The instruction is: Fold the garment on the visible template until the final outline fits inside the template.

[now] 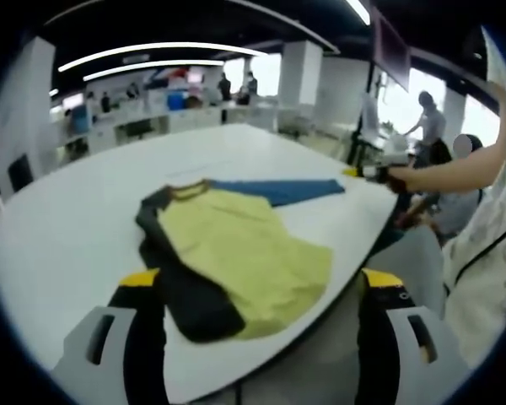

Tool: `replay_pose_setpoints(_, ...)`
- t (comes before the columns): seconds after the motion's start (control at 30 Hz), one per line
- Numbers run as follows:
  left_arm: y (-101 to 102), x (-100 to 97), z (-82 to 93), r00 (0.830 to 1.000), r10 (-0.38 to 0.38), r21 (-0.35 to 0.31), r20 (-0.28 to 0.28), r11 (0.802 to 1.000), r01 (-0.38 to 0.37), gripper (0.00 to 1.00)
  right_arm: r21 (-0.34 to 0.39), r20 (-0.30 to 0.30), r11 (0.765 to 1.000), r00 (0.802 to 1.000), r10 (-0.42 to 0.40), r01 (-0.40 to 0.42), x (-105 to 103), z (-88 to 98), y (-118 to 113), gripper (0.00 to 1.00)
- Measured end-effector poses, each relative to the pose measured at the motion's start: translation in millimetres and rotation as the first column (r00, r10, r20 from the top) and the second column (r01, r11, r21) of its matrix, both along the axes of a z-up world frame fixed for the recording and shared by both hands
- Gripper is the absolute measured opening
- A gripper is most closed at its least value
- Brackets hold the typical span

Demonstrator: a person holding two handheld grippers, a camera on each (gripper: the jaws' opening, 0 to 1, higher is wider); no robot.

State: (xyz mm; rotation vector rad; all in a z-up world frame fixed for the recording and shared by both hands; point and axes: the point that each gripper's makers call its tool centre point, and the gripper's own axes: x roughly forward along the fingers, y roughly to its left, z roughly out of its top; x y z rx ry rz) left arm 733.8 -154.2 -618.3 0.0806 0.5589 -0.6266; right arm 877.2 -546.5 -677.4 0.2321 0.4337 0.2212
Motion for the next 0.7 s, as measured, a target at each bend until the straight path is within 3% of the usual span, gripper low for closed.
replay_pose_setpoints(0.1,1.4,0.0,0.4,1.000,0.001,-0.002,0.002,1.000,-0.001,0.91,0.013,0.030,0.999,0.999,0.035,-0.035,3.4,18.2,18.4,0.45)
replay_pose_setpoints(0.4,5.4,-1.4,1.0,1.000,0.009,-0.005,0.009,1.000,-0.009,0.90,-0.033,0.092,0.992,0.988,0.125,-0.122,-1.9,47.1,52.4,0.66)
replay_pose_setpoints(0.53,5.6,-2.6,-0.9,1.000,0.008,-0.003,0.006,1.000,-0.008,0.90,-0.036,0.110,0.990,0.984,0.140,-0.137,0.5,50.9,51.5,0.80)
replay_pose_setpoints(0.7,5.2,-2.8,-2.0,1.000,0.006,-0.002,0.005,1.000,-0.006,0.90,-0.034,0.119,0.986,0.979,0.167,-0.164,-2.6,53.7,56.0,0.86)
